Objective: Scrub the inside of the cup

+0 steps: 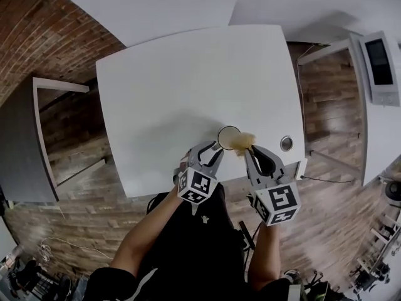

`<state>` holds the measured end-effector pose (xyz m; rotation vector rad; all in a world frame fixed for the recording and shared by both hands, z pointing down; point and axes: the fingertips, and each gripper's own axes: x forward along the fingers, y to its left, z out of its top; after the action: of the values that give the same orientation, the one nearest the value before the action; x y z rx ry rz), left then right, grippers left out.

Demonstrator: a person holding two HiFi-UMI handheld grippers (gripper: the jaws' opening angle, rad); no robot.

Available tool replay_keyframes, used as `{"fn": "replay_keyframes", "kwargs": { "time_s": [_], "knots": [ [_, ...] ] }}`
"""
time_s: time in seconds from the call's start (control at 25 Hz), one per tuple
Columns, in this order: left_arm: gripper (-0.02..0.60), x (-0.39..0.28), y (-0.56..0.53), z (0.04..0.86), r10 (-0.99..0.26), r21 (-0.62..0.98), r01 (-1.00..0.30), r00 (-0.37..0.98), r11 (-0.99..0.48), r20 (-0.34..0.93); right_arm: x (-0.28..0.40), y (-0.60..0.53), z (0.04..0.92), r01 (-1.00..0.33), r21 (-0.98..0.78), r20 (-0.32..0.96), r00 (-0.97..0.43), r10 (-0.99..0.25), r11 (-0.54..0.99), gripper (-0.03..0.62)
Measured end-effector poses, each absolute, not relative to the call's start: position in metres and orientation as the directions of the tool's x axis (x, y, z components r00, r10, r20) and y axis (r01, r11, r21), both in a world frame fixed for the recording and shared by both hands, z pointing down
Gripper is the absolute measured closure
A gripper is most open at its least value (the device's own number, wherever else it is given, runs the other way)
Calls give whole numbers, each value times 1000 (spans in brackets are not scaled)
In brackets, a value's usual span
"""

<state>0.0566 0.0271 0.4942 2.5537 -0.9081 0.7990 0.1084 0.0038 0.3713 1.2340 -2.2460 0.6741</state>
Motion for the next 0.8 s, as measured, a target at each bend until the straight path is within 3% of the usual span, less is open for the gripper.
{"fn": "replay_keyframes", "kwargs": {
  "time_s": [0.32, 0.48, 0.8],
  "knots": [
    [451, 39, 37, 452, -511, 95, -670, 642, -736, 571, 126, 21, 308, -888, -204, 344, -459, -819, 411, 565],
    [468, 29, 31, 387, -604, 81, -708, 652, -702, 459, 129, 32, 276, -889, -228, 232, -446, -864, 398, 565],
    [577, 17, 46, 261, -733, 2, -744, 660, -669, 162, 134, 52, 234, -890, -261, 101, -411, -906, 375, 565]
  ]
}}
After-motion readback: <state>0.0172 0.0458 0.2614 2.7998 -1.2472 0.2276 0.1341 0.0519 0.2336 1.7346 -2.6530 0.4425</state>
